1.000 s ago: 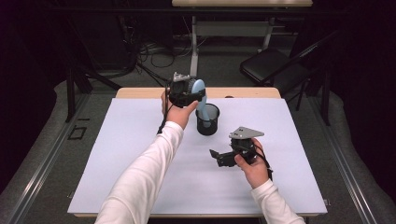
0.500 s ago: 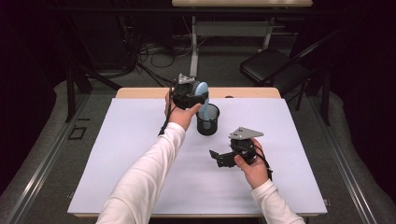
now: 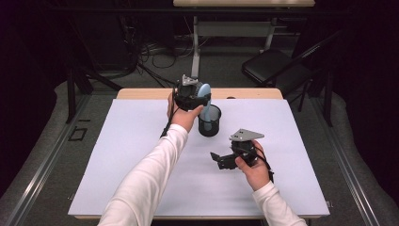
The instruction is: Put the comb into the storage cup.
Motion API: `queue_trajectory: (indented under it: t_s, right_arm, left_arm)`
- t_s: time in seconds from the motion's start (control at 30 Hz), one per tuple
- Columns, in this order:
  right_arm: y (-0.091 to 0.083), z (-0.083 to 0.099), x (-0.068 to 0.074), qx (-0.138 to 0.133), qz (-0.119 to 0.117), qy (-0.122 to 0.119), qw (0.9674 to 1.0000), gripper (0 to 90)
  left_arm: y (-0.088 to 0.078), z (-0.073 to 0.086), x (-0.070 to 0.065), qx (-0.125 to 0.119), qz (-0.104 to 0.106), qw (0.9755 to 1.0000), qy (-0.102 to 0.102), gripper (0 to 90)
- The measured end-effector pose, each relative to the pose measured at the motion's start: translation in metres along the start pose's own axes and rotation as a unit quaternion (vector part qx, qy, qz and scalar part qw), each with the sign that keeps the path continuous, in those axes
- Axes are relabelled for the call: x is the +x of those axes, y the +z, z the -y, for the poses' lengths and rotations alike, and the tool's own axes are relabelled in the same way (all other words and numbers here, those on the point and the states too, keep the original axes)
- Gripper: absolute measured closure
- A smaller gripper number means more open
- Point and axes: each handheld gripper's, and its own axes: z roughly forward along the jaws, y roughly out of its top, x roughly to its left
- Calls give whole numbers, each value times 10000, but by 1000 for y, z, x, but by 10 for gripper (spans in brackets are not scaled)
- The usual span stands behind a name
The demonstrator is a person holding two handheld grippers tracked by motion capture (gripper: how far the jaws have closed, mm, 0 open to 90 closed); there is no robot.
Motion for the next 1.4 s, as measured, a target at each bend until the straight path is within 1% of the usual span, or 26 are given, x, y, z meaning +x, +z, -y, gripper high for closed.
queue_trajectory:
  t_s: [0.1, 0.17, 0.23, 0.3, 0.4, 0.63, 0.7, 0.8, 0.93, 1.0, 1.1, 1.27, 1.37, 1.4]
  right_arm:
    - [0, 0, 0, 5, 0, -13, 10000, 0]
    - [0, 0, 0, 3, 1, -11, 10000, 0]
    - [0, 0, 0, 6, -2, -2, 10000, 0]
    - [1, 0, 0, 9, 2, -11, 10000, 0]
    - [1, 1, 0, 17, -7, 8, 10000, 0]
    - [2, 1, 0, 27, -1, -9, 10000, 0]
    - [2, 2, 0, 32, -4, -15, 10000, 0]
    - [2, 2, 0, 34, -7, -21, 10000, 0]
    - [2, 2, 0, 44, -10, -25, 10000, 0]
    - [2, 2, 0, 44, -11, -21, 10000, 0]
    - [2, 2, 0, 46, -9, -20, 10000, 0]
    - [3, 2, 0, 57, -4, -17, 10000, 0]
    - [3, 2, 0, 59, -9, -15, 10000, 0]
    - [3, 2, 0, 58, -7, -18, 10000, 0]
  left_arm:
    - [1, 0, 0, -12, 31, 10000, -3, 473]
    - [1, 0, -1, -18, 10, 10000, 26, 470]
    - [2, 1, -2, -34, 43, 10000, 39, 469]
    - [2, 1, -2, -35, 30, 10000, 15, 465]
    - [2, 1, -1, -48, 33, 10000, -39, 460]
    - [3, 1, 1, -97, 178, 9995, -252, 438]
    - [4, 1, 1, -107, 207, 9993, -277, 433]
    - [5, 2, 0, -102, 240, 9992, -288, 427]
    - [5, 2, -1, -155, 249, 9992, -267, 414]
    - [6, 1, -1, -162, 224, 9993, -243, 402]
    - [6, 2, 0, -159, 245, 9992, -273, 398]
    - [6, 2, 0, -204, 288, 9988, -342, 368]
    - [7, 3, 1, -211, 347, 9982, -439, 349]
    - [7, 4, 2, -218, 365, 9978, -507, 331]
